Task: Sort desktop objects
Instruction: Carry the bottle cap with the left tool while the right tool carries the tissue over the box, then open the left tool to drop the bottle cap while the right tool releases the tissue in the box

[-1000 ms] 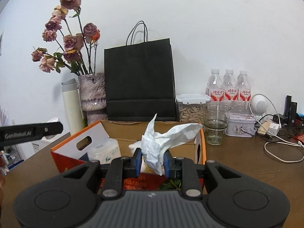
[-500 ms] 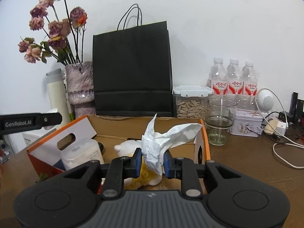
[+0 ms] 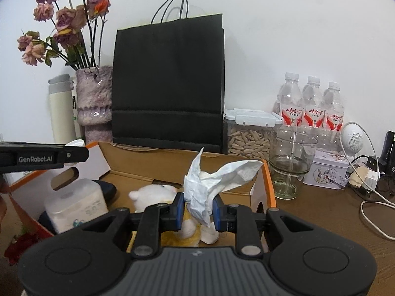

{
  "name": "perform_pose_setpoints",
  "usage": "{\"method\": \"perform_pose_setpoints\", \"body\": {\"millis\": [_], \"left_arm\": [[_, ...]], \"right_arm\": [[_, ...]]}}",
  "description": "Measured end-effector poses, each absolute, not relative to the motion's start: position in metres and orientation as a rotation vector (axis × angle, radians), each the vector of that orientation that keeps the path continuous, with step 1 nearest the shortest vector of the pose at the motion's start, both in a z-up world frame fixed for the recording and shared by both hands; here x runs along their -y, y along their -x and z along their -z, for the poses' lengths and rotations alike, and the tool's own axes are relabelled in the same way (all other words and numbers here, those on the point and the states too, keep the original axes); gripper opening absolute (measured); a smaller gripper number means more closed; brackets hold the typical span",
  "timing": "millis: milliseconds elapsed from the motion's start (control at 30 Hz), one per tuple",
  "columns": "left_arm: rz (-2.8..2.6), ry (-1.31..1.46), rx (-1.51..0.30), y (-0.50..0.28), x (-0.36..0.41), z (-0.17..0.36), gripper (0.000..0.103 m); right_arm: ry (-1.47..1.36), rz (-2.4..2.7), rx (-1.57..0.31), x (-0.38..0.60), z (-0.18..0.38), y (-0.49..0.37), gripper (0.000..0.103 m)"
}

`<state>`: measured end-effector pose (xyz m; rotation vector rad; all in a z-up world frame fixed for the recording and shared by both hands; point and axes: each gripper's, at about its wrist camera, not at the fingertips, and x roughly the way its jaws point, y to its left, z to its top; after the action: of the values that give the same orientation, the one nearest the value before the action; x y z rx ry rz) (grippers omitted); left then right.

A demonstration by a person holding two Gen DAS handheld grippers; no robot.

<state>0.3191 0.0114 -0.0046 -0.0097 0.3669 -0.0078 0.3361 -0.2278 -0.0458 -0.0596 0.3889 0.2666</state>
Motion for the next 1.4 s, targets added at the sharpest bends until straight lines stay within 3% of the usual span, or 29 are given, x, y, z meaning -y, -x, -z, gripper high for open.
{"method": "perform_pose_setpoints", "body": {"millis": [167,267,333,367,400,433,467,533,633,1400], "left_arm": [[0.006,-0.013,-0.378,-0.32,-0.008,0.01,0.041],[0.004,-0.023,-0.379,-0.319,-0.006,0.012,0.048],[0.002,-0.028,-0.366,-0.316,-0.005,0.011,0.06],[-0.004,-0.03,-0.357,-0.314,-0.005,0.01,0.074],[-0.013,-0.033,-0.346,-0.312,-0.004,0.009,0.088],[-0.023,-0.036,-0.33,-0.309,-0.003,0.008,0.093],[-0.034,-0.041,-0.311,-0.306,-0.002,0.007,0.1],[-0.038,-0.045,-0.282,-0.301,-0.001,0.006,0.103],[-0.034,-0.044,-0.27,-0.299,0.001,0.006,0.103],[-0.085,-0.02,-0.196,-0.266,0.002,0.006,0.103]], "right_arm": [[0.08,-0.261,-0.397,0.226,0.052,-0.337,0.023],[0.088,-0.256,-0.387,0.226,0.051,-0.334,0.025],[0.088,-0.252,-0.388,0.226,0.051,-0.333,0.037],[0.088,-0.248,-0.386,0.227,0.051,-0.332,0.042],[0.085,-0.245,-0.385,0.228,0.051,-0.332,0.057],[0.078,-0.245,-0.384,0.229,0.051,-0.331,0.071],[0.072,-0.247,-0.381,0.229,0.05,-0.33,0.077],[0.065,-0.248,-0.362,0.23,0.049,-0.327,0.09],[0.074,-0.244,-0.337,0.23,0.048,-0.322,0.098],[0.118,-0.238,-0.333,0.223,0.048,-0.309,0.101]]}}
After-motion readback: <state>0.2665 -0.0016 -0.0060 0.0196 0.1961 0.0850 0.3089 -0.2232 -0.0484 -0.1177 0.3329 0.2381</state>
